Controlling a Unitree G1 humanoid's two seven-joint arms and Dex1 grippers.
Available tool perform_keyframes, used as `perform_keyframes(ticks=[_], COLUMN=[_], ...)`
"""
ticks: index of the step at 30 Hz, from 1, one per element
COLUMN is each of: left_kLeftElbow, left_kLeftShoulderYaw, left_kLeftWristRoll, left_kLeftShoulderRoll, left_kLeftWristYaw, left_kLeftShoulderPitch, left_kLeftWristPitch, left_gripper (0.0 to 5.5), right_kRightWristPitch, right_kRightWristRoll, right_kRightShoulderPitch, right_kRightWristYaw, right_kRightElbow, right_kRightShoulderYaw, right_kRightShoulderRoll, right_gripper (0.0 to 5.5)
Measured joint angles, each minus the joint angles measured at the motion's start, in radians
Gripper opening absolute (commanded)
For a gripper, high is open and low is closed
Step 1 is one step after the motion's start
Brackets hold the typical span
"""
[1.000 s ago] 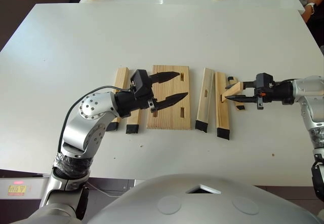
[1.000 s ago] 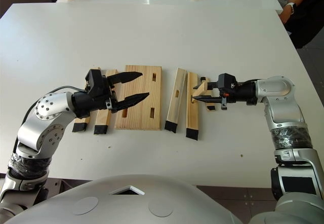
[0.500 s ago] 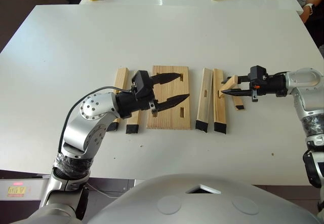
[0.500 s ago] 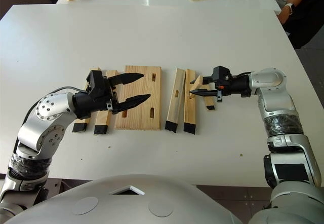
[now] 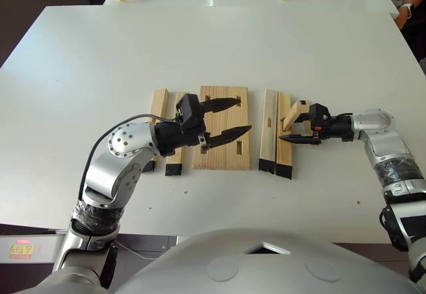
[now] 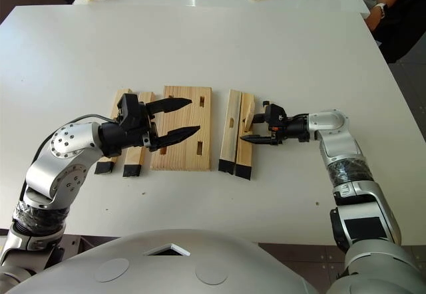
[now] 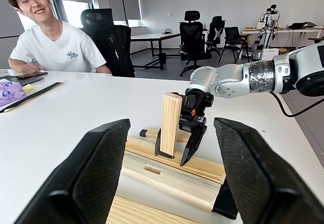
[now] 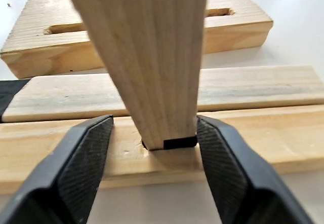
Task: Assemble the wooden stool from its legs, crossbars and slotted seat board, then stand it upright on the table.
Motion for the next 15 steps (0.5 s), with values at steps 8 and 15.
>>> perform_keyframes(ticks=[8, 15], left_kLeftElbow=[0.01, 0.009], left_kLeftShoulderYaw=[0.005, 0.012], left_kLeftWristRoll=[0.001, 0.007], left_kLeftShoulderRoll=[-0.005, -0.016], left_kLeftWristYaw=[0.012, 0.038], left_kLeftShoulderPitch=[-0.005, 0.005], left_kLeftWristPitch=[-0.002, -0.006], left_gripper=[3.07, 3.07], right_kRightWristPitch=[0.058, 0.178], right_kRightWristRoll=[0.012, 0.063], right_kRightShoulderPitch=[0.033, 0.05], right_kRightWristYaw=[-0.013, -0.005], right_kRightElbow=[-0.074, -0.287], right_kRightShoulderYaw=[-0.045, -0.109], right_kRightShoulderRoll=[-0.029, -0.083], right_gripper=[3.54, 3.54])
